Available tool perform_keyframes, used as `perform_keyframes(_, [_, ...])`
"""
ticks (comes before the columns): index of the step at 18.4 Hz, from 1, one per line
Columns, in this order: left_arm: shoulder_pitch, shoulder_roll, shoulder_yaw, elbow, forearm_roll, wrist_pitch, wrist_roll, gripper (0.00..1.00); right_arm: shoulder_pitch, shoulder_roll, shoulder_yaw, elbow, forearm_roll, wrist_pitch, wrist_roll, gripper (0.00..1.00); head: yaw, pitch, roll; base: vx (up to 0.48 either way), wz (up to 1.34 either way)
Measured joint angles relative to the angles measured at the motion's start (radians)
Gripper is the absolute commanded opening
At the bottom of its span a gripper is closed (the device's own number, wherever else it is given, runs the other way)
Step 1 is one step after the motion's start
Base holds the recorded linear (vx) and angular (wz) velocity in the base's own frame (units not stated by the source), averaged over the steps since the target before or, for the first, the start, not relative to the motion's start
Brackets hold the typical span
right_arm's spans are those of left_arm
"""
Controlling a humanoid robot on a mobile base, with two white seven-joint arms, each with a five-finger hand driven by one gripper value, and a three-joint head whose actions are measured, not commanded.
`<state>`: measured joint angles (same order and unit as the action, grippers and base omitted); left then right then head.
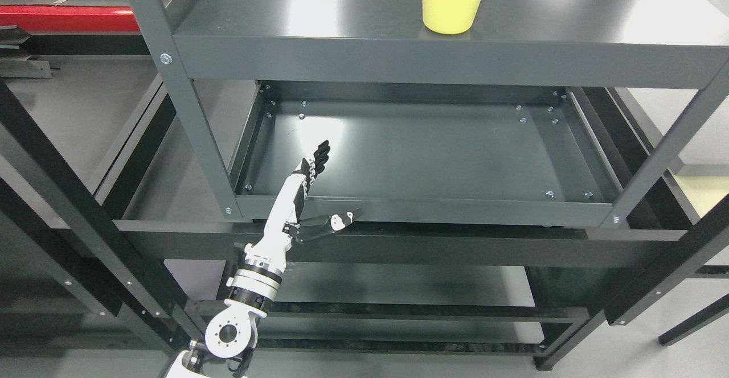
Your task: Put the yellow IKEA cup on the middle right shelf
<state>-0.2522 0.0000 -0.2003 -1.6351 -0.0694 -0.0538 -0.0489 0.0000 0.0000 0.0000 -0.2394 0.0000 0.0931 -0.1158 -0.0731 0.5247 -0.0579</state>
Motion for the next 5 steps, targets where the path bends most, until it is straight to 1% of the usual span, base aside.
perform_keyframes(5, [0.007,0.0,0.0,-0.008,-0.001,0.0,0.001,0.99,0.0,0.0,0.0,0.0,0.0,0.0,0.0,0.99,0.0,0.0,0.0,0.0,0.0])
